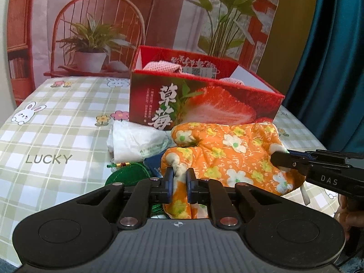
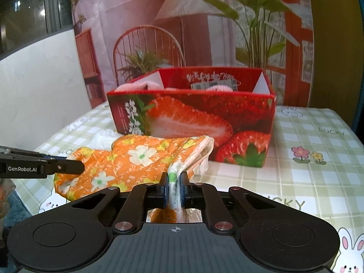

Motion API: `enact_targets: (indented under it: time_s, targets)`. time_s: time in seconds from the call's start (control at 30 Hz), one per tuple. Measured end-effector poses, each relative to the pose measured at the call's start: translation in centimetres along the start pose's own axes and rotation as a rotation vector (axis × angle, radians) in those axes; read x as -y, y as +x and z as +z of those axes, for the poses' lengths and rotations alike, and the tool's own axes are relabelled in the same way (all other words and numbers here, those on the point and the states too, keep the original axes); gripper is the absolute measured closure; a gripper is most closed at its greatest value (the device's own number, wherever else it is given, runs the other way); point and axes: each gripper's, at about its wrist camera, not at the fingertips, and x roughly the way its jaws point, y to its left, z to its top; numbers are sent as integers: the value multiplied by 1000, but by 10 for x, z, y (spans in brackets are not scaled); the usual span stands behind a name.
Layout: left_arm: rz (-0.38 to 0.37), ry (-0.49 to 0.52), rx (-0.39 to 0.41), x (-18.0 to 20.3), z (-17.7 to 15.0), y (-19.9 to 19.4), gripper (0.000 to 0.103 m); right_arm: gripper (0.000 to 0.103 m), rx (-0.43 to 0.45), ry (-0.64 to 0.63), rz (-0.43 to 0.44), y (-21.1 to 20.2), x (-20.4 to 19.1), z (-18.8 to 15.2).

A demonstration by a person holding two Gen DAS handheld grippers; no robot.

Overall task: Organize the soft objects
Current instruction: 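Lift the orange floral cloth with both tools over the red box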

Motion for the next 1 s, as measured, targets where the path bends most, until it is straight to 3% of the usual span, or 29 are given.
enact_targets:
  time_s: [0.57, 1.0]
  targets:
    - [-25, 5, 104, 2, 8, -17, 91, 94, 158, -37, 14, -26, -4, 17]
    - [-29, 47, 207, 10, 40, -33, 91, 94, 239, -88, 37, -37, -2, 54]
